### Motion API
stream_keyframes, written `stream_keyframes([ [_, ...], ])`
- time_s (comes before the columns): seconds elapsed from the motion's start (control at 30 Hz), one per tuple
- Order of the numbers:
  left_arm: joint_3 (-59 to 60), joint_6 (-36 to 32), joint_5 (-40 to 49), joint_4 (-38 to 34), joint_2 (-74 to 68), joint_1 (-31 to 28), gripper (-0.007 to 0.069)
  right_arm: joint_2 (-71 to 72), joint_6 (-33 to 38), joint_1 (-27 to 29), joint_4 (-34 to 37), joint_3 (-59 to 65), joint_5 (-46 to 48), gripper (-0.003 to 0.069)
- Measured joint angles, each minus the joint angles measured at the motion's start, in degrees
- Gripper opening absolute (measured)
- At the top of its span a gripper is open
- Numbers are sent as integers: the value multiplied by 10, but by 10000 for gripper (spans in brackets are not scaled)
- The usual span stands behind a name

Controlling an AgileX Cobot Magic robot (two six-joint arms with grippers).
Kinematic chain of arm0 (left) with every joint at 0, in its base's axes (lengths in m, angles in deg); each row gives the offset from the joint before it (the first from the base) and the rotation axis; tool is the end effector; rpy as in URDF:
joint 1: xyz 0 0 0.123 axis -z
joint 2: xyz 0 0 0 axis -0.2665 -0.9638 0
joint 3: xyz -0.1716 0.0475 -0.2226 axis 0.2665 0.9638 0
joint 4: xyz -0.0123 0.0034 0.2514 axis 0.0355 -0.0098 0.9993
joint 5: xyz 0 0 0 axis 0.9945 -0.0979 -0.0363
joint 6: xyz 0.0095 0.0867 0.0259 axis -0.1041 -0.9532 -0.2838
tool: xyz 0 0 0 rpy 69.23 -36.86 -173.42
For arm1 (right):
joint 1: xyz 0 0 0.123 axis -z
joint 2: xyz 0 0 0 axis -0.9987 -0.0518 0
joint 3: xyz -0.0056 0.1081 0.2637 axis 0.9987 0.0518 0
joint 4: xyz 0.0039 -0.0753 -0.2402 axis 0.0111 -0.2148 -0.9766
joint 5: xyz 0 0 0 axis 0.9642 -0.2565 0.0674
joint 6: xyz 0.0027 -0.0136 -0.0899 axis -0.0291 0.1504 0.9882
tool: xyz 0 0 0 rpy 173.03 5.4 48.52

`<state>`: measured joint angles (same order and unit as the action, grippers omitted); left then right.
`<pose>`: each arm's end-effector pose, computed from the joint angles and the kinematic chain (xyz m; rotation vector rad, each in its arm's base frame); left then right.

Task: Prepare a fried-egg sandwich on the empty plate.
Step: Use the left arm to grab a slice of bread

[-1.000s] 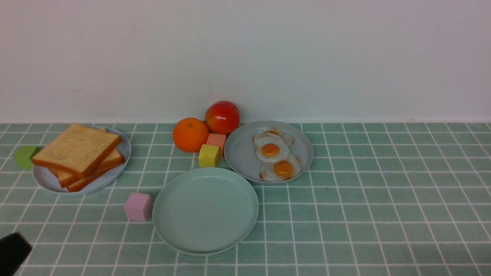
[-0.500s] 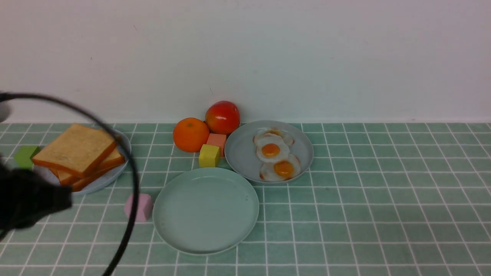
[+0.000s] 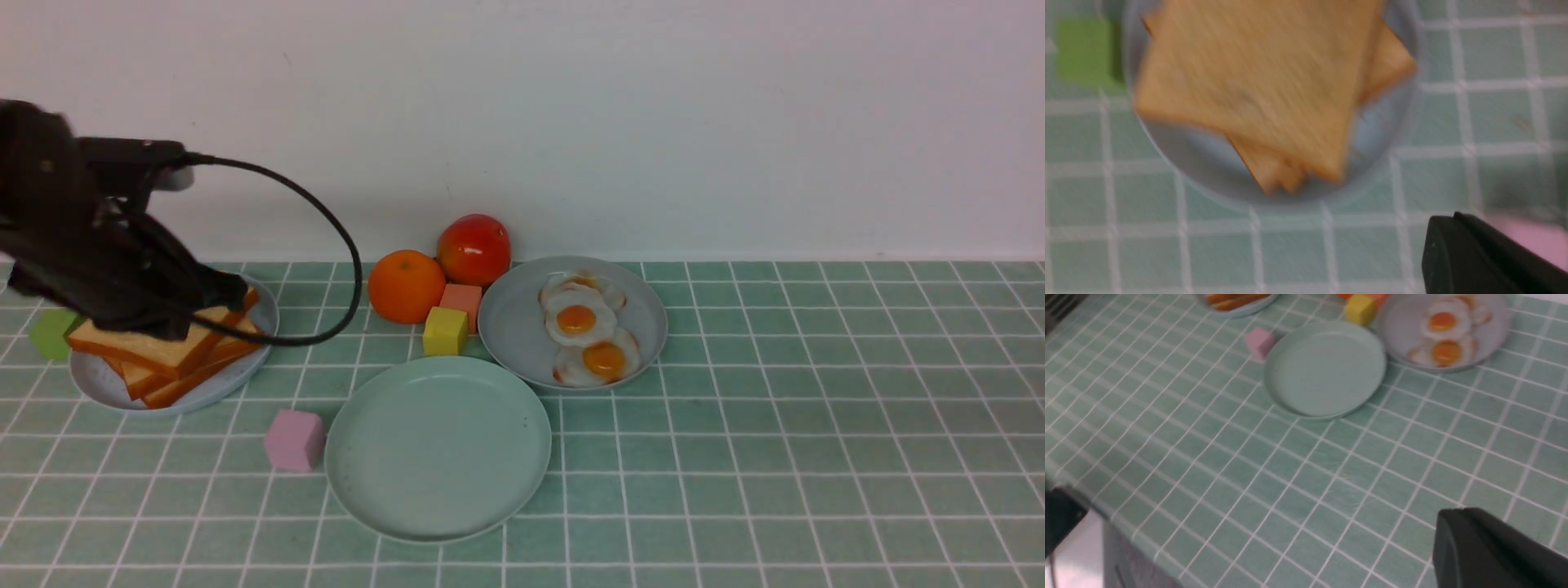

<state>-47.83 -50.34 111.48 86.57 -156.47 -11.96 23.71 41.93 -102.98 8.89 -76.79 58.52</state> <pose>0.3641 -0.0160 0.2527 0.0982 2.5828 0.0781 0.0706 0.0585 0.3891 -0.5837 2.1305 0.5894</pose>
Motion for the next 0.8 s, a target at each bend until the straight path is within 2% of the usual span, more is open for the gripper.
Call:
stream_keyframes([
  [0.13, -75, 0, 3, 68, -87, 0, 92, -5, 0, -19, -10, 0, 2, 3],
  [0.2, -100, -4, 6, 86, -113, 0, 196, -5, 0, -19, -10, 0, 2, 3],
  [0.4, -113, -58, -20, 90, -121, 0, 413, -5, 0, -19, -10, 0, 3, 3],
  [0.53, -115, -81, -39, 90, -134, 0, 461, -5, 0, -19, -9, 2, -8, 5],
  [0.8, -116, -86, -50, 93, -186, 0, 469, -5, 1, -19, -3, 28, -32, 11],
])
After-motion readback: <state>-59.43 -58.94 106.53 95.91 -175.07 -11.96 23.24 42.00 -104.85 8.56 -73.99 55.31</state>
